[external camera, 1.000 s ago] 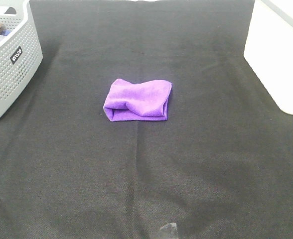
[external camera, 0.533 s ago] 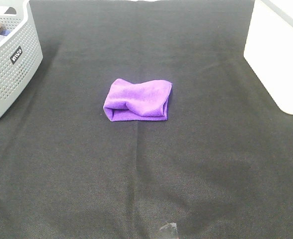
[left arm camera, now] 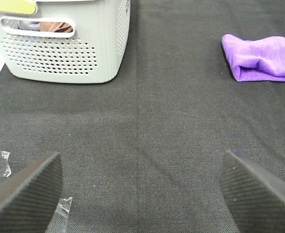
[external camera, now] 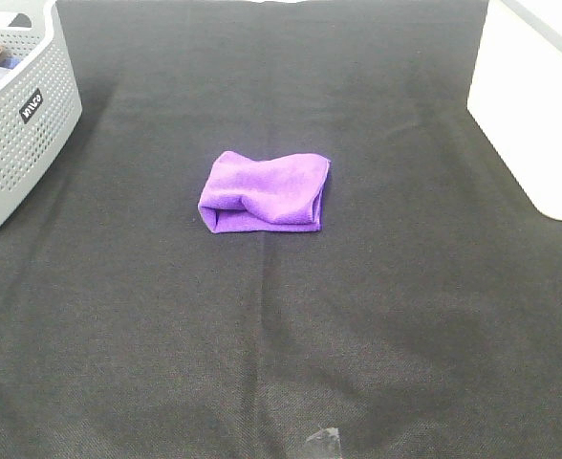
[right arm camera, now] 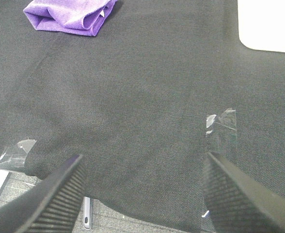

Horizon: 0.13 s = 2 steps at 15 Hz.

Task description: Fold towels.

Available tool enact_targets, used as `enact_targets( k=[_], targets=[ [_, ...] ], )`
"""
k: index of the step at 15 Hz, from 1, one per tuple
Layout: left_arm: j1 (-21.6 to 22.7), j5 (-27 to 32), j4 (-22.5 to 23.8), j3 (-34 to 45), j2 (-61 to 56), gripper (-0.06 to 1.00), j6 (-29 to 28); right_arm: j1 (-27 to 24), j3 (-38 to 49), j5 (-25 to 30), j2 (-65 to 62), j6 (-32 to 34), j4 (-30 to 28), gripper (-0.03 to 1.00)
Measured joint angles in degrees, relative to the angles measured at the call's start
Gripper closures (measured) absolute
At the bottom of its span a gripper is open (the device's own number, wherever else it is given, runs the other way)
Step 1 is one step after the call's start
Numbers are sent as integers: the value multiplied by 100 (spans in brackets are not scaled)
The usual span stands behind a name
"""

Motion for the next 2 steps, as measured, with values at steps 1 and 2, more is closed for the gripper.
enact_targets(
  k=[1,2],
  targets=[
    [0,0,0,0,0,13,0,0,0,0,0,0,0,31],
    [0,0,0,0,0,13,0,0,0,0,0,0,0,31]
  ],
)
